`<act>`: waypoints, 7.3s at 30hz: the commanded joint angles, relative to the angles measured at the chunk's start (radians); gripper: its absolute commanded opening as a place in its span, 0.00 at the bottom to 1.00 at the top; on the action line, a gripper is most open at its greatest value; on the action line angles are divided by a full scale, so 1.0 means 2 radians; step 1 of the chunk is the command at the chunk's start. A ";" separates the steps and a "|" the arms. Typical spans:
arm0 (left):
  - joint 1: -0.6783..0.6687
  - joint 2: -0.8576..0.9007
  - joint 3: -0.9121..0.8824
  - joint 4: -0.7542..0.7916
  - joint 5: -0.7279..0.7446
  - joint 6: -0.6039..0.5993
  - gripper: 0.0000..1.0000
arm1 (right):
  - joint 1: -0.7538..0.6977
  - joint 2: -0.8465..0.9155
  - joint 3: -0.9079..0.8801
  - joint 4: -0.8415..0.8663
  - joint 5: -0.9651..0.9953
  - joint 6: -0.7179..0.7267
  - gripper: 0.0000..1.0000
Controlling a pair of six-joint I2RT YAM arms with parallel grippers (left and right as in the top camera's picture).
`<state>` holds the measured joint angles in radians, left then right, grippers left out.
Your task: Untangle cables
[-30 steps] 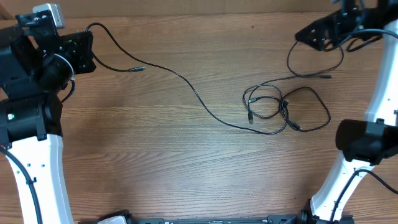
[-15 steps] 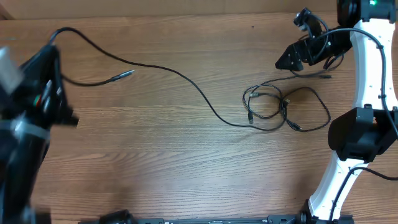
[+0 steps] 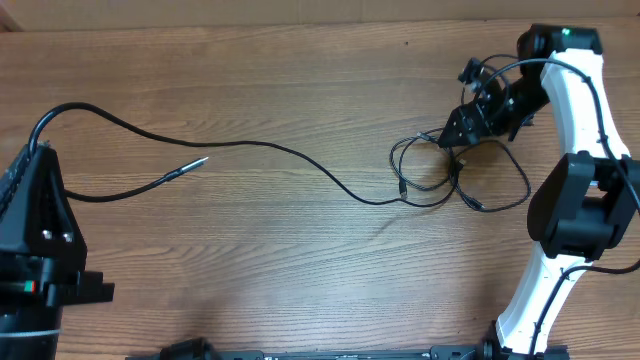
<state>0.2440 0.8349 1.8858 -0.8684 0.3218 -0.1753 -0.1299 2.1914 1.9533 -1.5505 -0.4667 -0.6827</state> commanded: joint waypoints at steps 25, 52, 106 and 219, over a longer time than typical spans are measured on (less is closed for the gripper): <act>0.002 0.014 0.001 -0.040 -0.023 0.051 0.04 | -0.015 0.005 -0.121 0.247 0.157 0.292 1.00; 0.002 0.049 0.000 -0.058 -0.022 0.051 0.04 | -0.015 0.006 -0.229 0.300 0.159 0.293 0.04; 0.002 0.070 0.000 -0.088 -0.020 0.051 0.04 | -0.015 -0.019 0.537 -0.069 0.147 0.236 1.00; 0.002 0.106 0.000 -0.103 0.032 0.043 0.04 | 0.045 -0.100 0.591 -0.012 0.377 0.392 0.04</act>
<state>0.2440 1.0492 1.8847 -1.0779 0.3744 -0.0971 -0.0330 1.9945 3.1229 -1.5719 0.2283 0.1043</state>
